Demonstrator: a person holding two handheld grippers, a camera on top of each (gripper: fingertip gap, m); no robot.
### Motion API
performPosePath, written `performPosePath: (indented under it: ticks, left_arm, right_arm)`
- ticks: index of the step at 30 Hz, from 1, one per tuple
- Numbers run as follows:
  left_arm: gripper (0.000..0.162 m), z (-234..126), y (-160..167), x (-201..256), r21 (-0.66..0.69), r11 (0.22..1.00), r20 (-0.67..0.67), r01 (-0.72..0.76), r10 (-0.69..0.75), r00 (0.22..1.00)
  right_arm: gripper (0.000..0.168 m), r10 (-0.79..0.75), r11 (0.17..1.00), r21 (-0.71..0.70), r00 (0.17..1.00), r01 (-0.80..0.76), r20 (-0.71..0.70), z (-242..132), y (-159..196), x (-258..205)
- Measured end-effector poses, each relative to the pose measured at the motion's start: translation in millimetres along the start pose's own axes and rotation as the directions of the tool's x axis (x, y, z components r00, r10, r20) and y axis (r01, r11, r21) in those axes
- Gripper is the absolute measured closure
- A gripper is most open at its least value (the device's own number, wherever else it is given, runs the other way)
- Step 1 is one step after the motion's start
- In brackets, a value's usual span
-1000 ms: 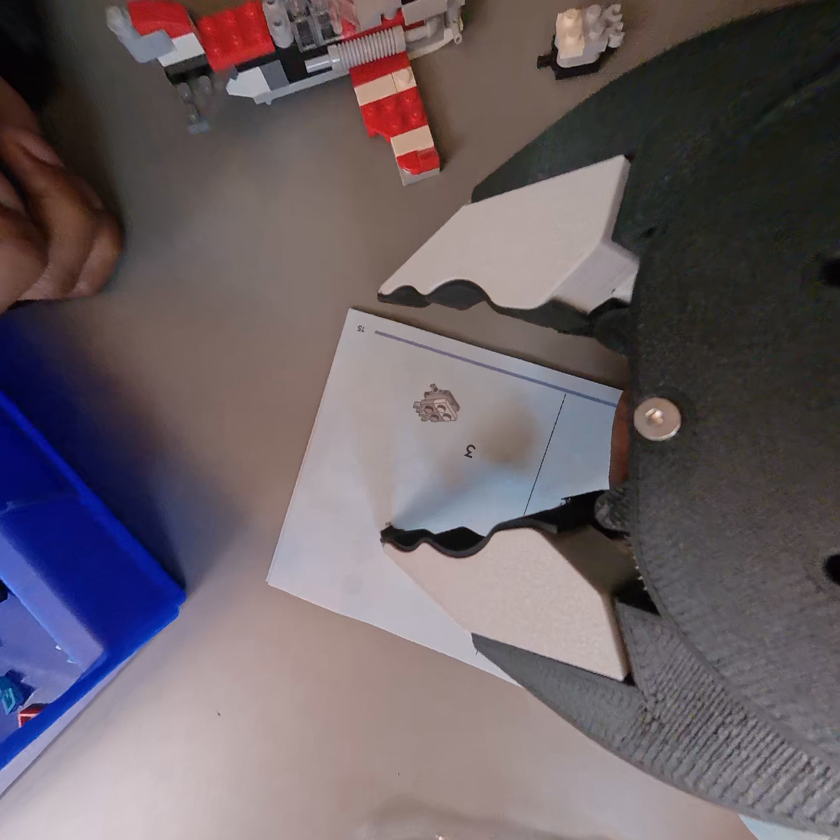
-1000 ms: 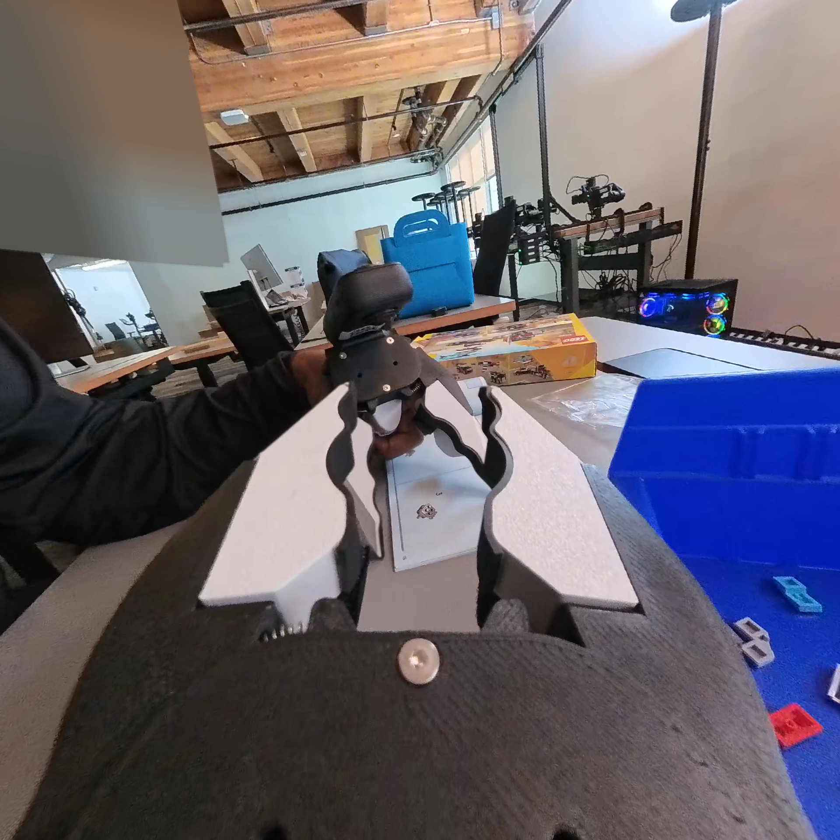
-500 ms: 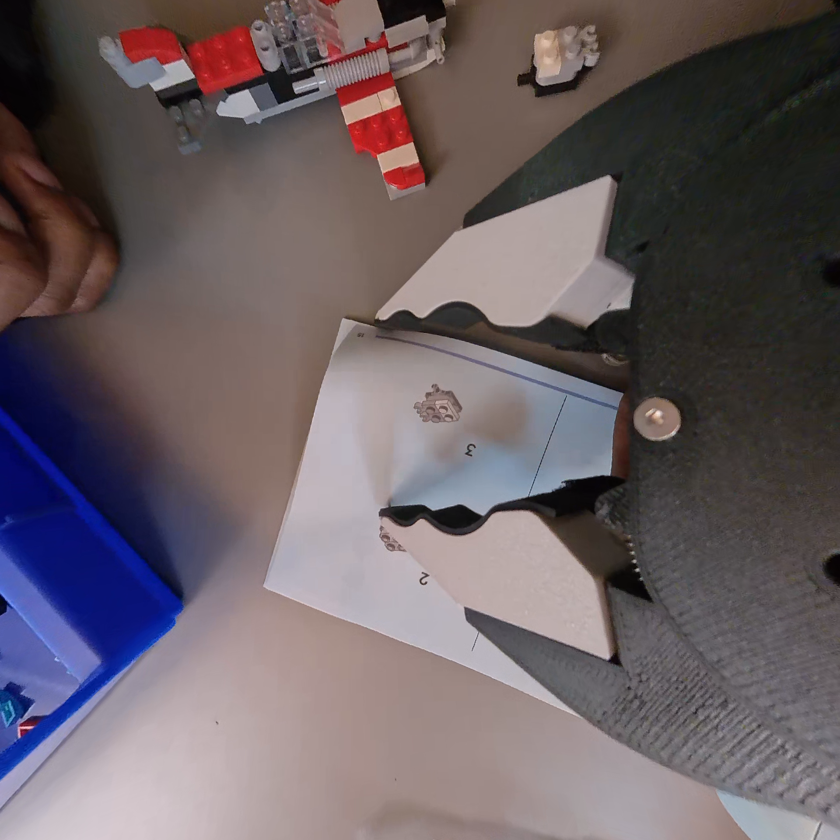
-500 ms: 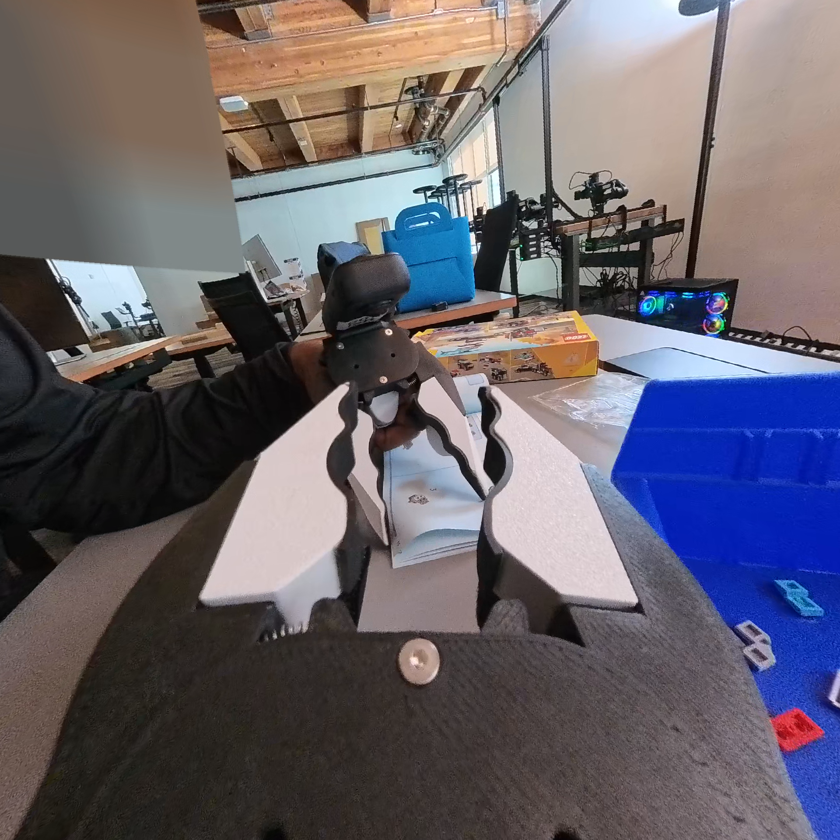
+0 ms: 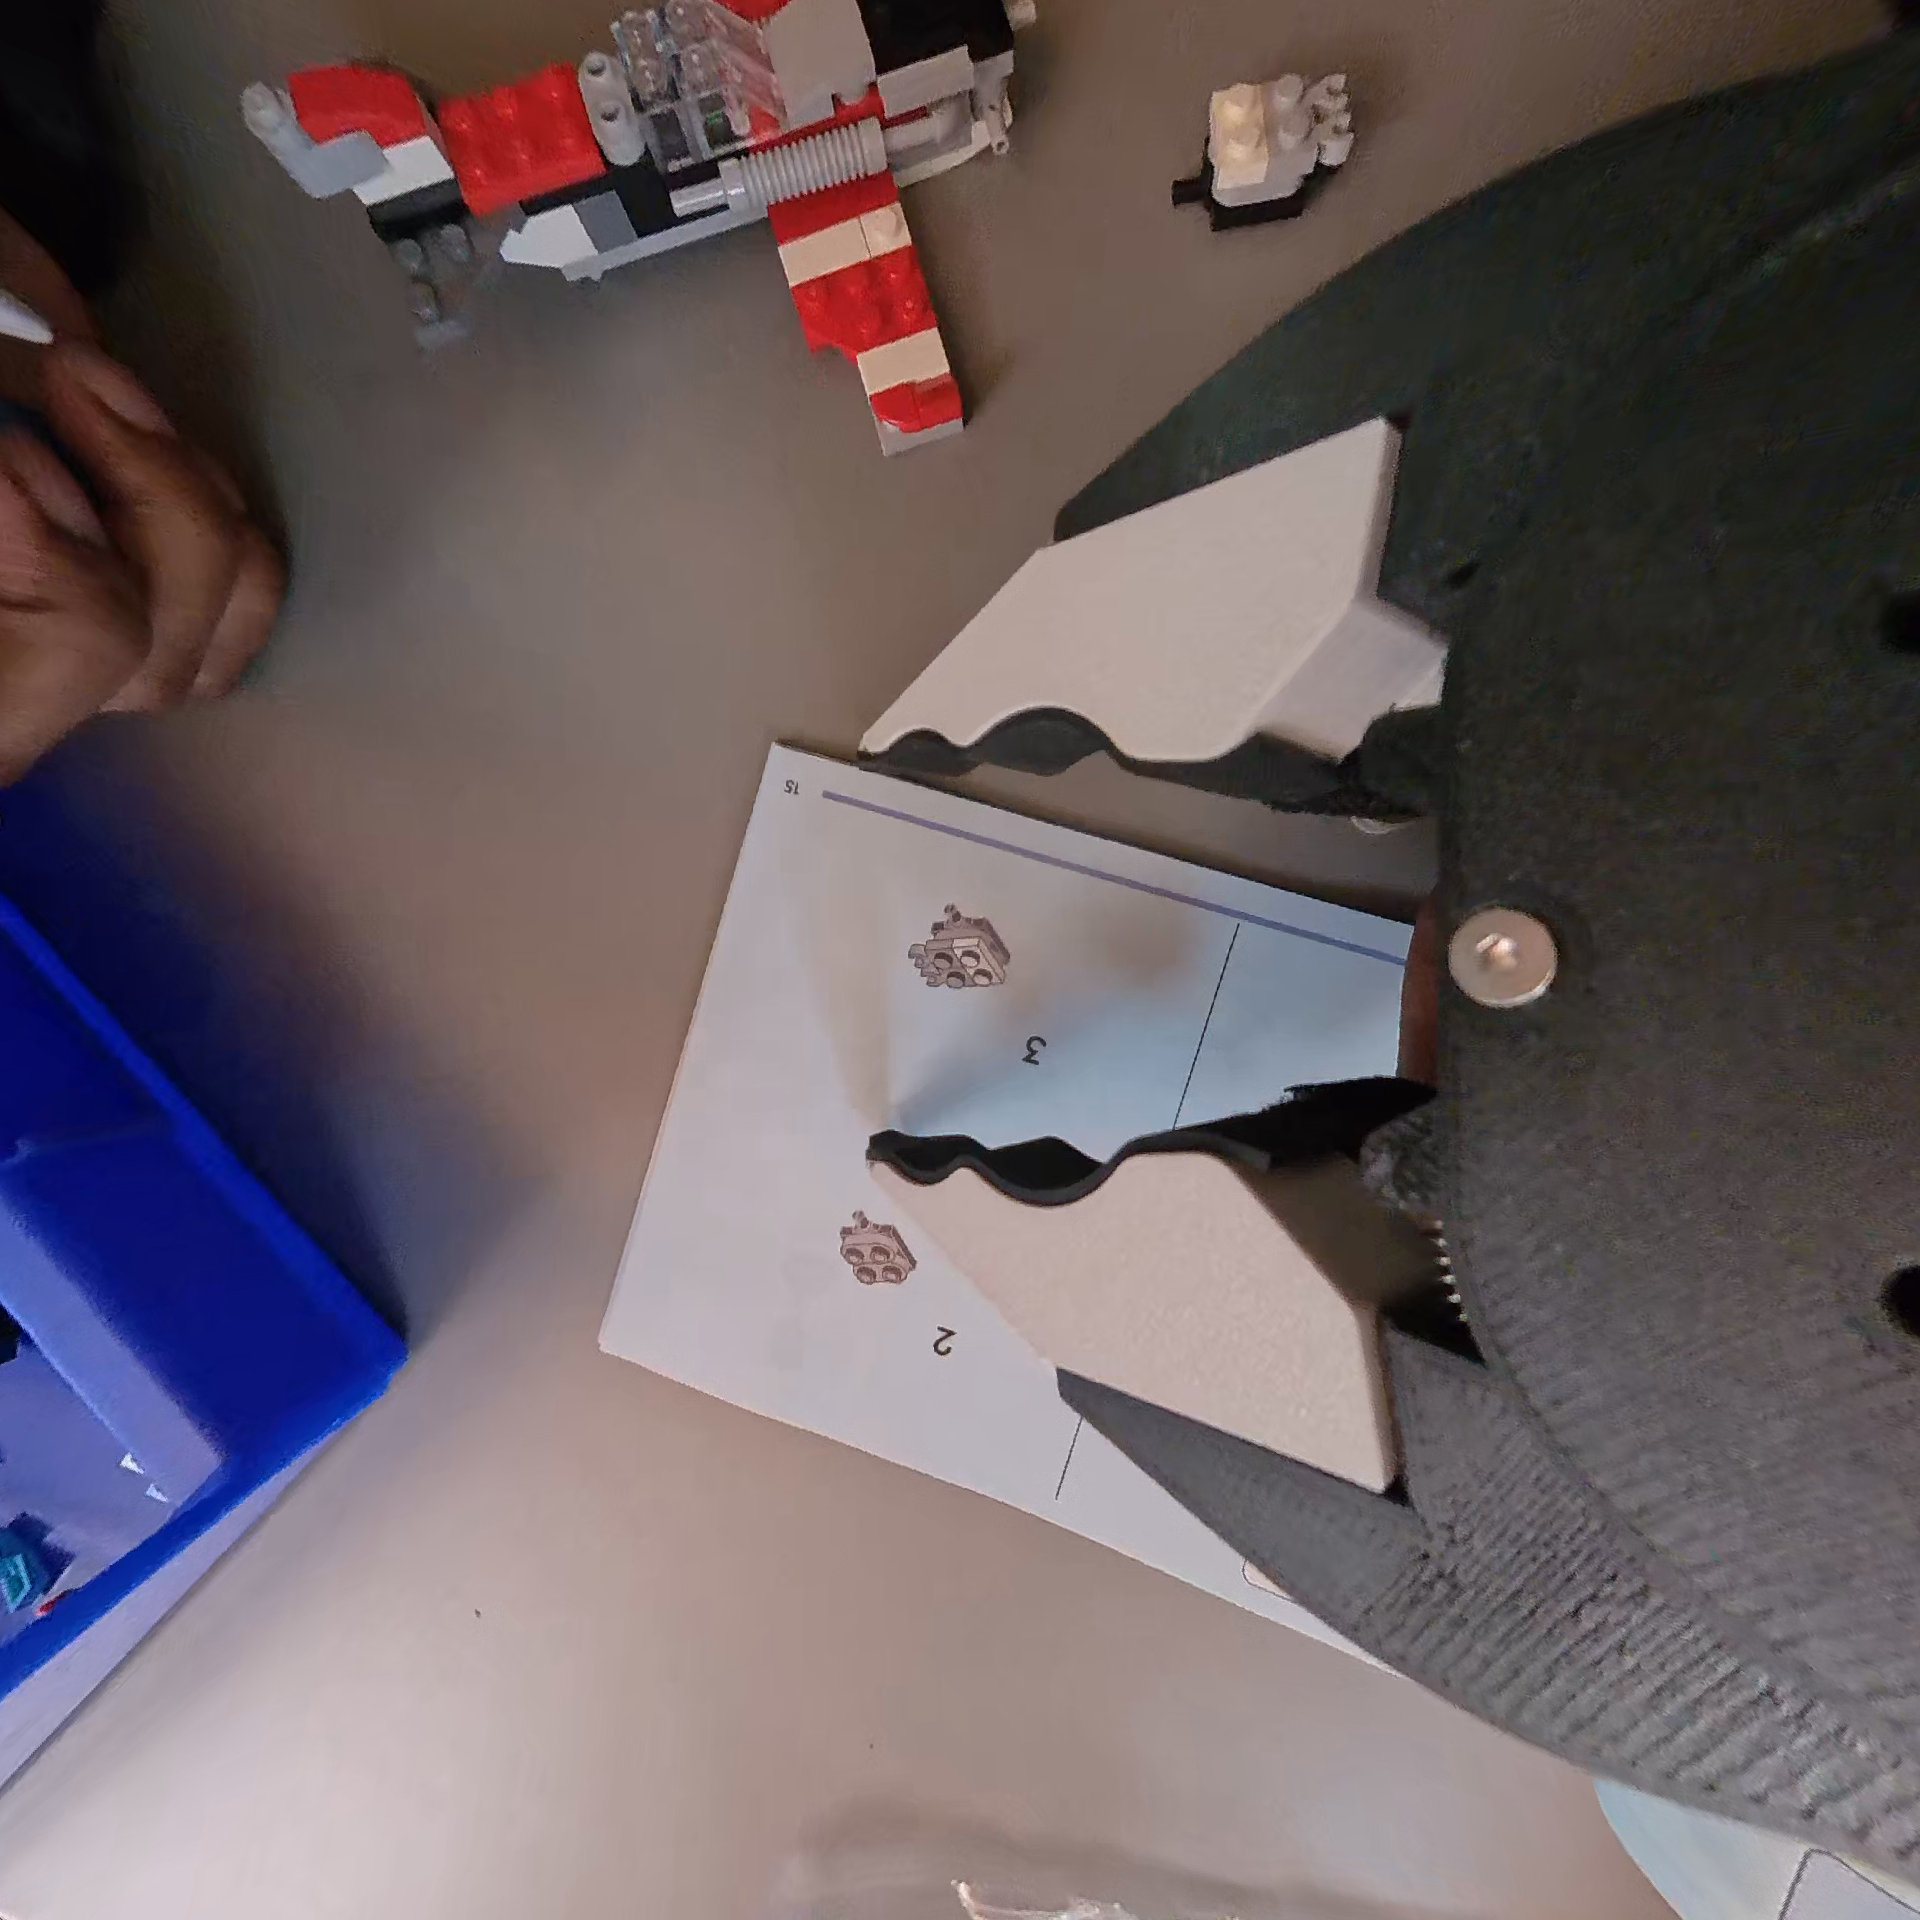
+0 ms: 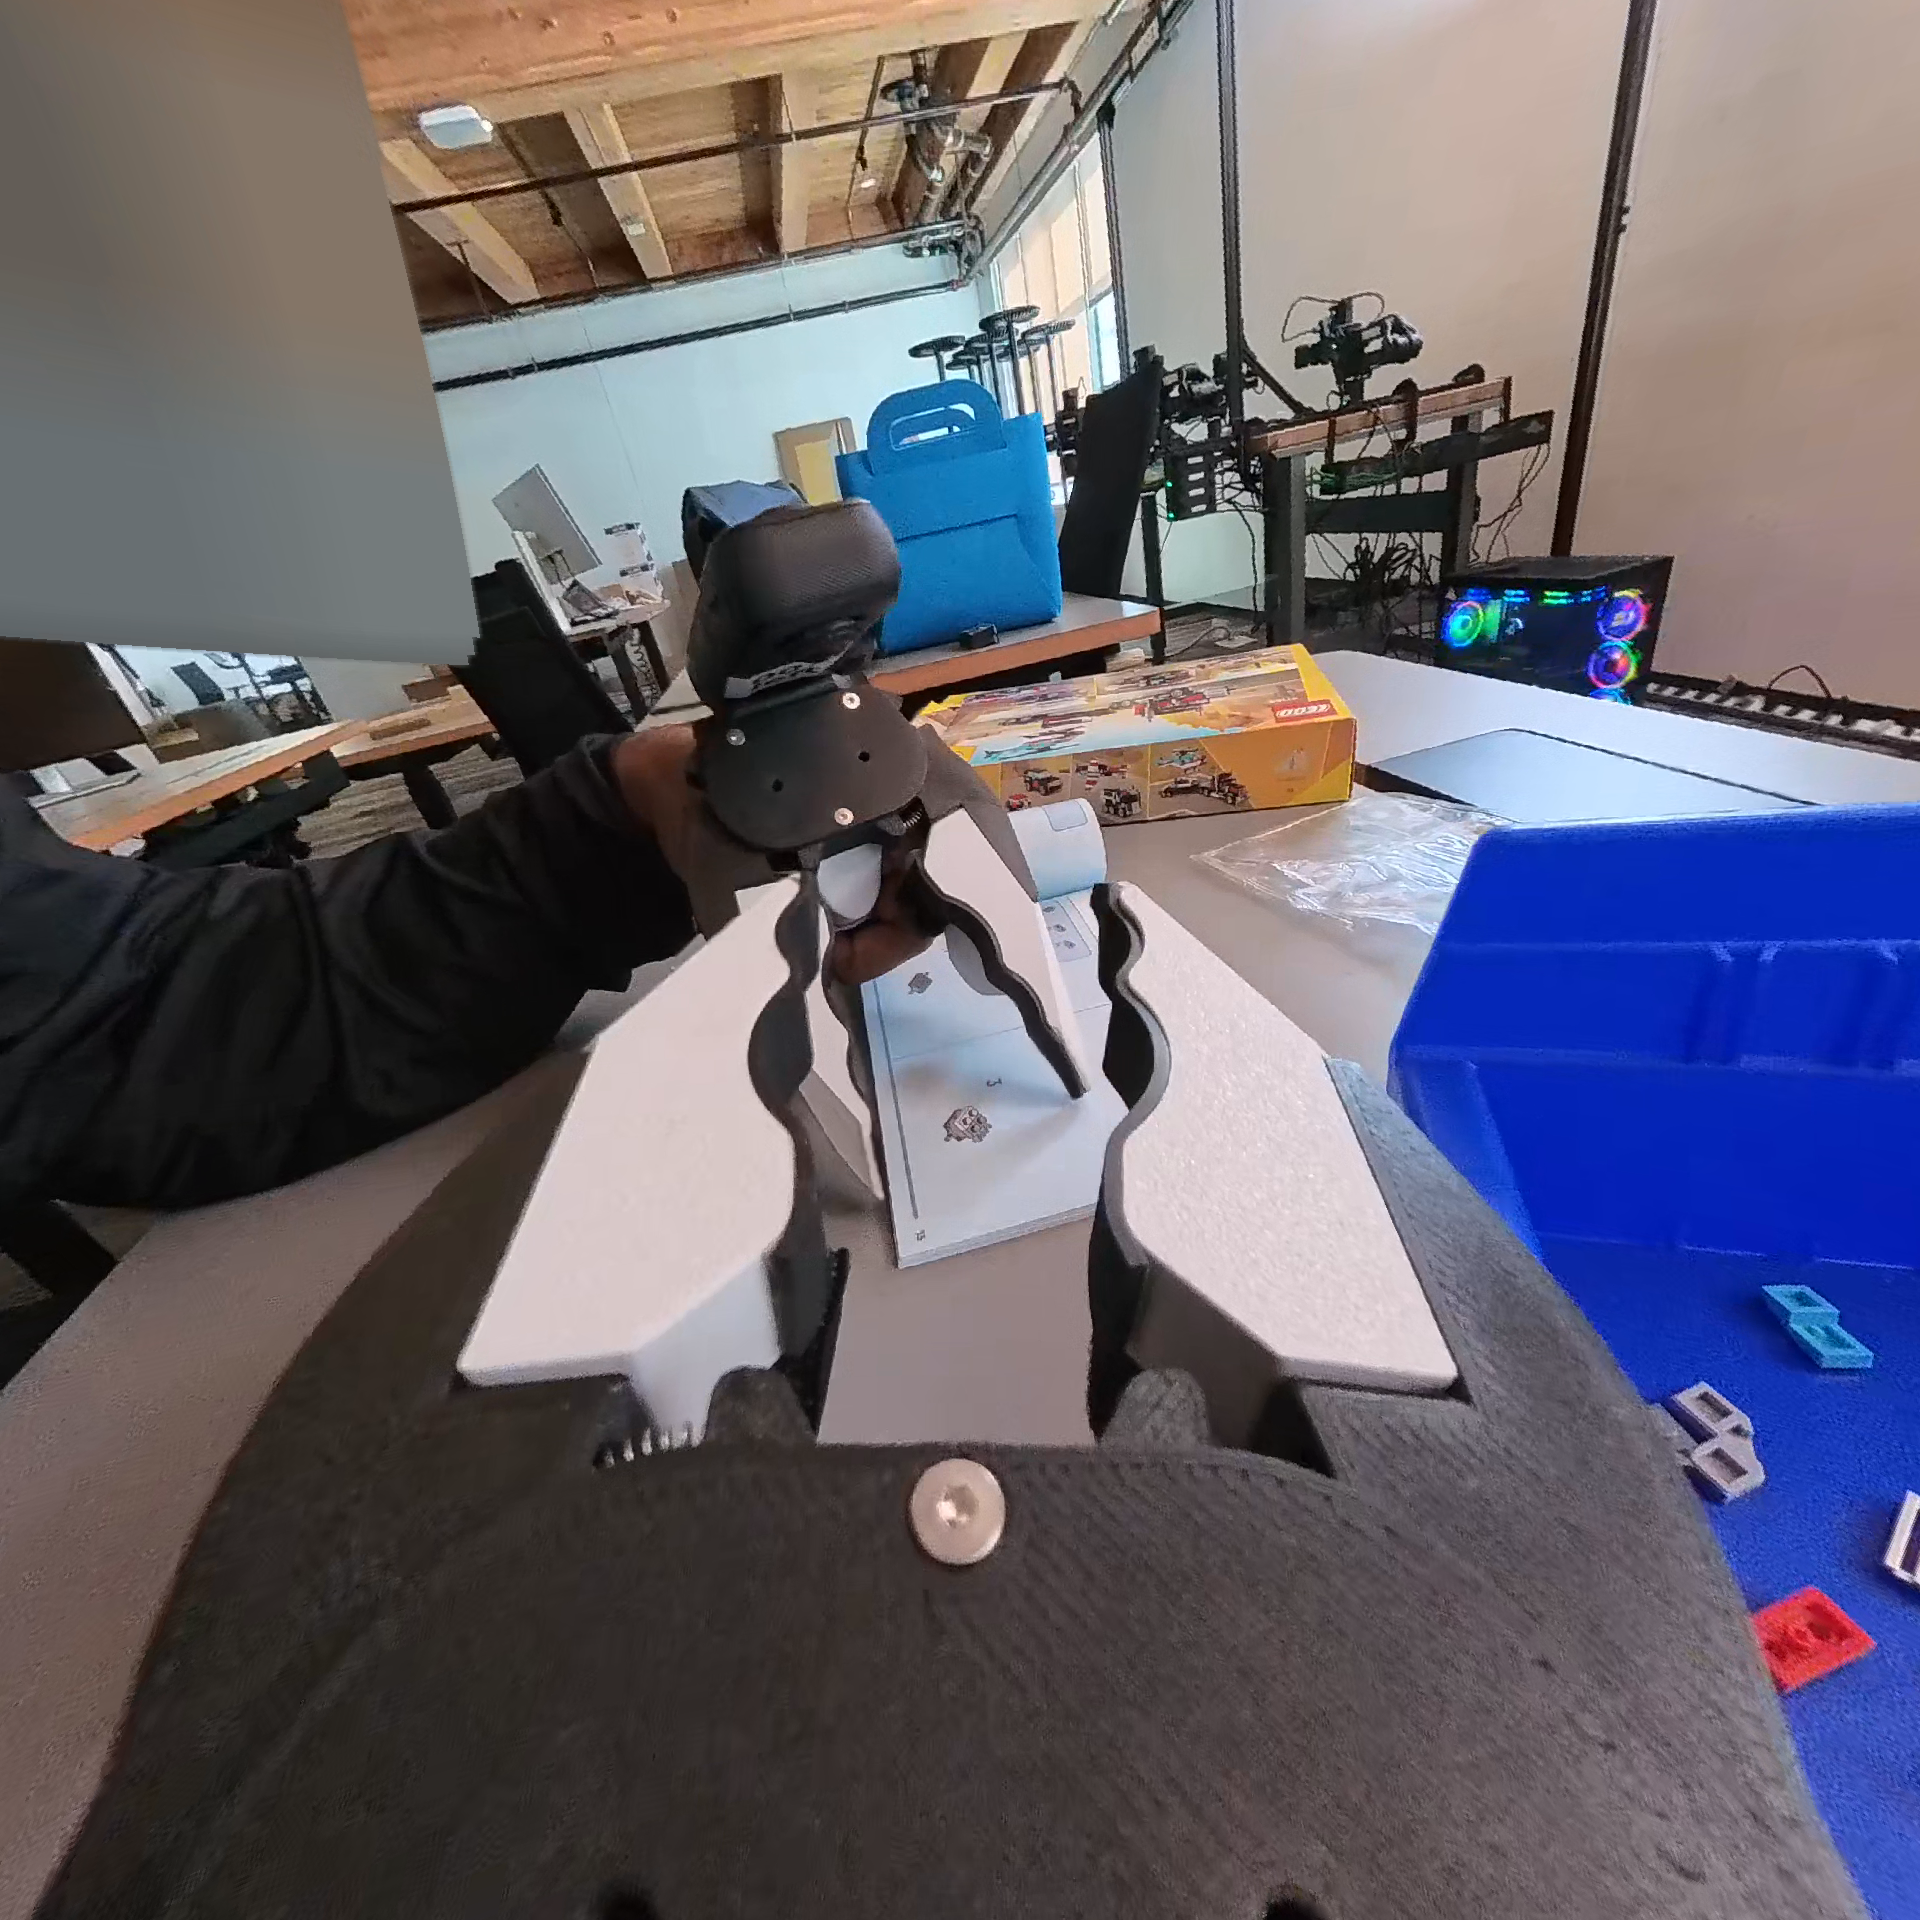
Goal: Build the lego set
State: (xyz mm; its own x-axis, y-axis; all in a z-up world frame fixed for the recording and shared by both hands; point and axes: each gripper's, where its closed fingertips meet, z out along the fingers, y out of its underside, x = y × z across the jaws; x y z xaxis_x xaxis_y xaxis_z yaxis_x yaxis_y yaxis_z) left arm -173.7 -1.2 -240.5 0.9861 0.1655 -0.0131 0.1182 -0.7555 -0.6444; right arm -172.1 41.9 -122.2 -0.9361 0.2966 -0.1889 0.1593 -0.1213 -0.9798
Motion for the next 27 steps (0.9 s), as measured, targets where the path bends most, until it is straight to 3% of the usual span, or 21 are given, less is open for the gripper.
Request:
performPosePath:
  ticks: [6,15,19,27]
  left_arm:
    - [0.092,-1,-2,0,0.009,1.0,-0.001,0.0,0.0,1.0]
    - [0.06,2,3,-10,-0.019,1.0,0.057,-0.005,0.006,0.998]
    - [0.062,3,5,-10,-0.024,1.0,0.058,-0.007,0.009,0.998]
    - [0.085,2,4,-4,-0.02,1.0,0.024,-0.012,0.012,1.0]
  right_arm:
    - [0.114,0.009,1.0,-0.001,1.0,-0.009,-0.001,0,0,1]
    - [0.114,0.029,1.0,0.006,1.0,-0.029,0.003,0,-1,3]
    - [0.114,0.022,1.0,0.0,1.0,-0.021,0.004,0,0,2]
    - [0.114,0.024,1.0,0.0,1.0,-0.024,0.006,0,0,2]
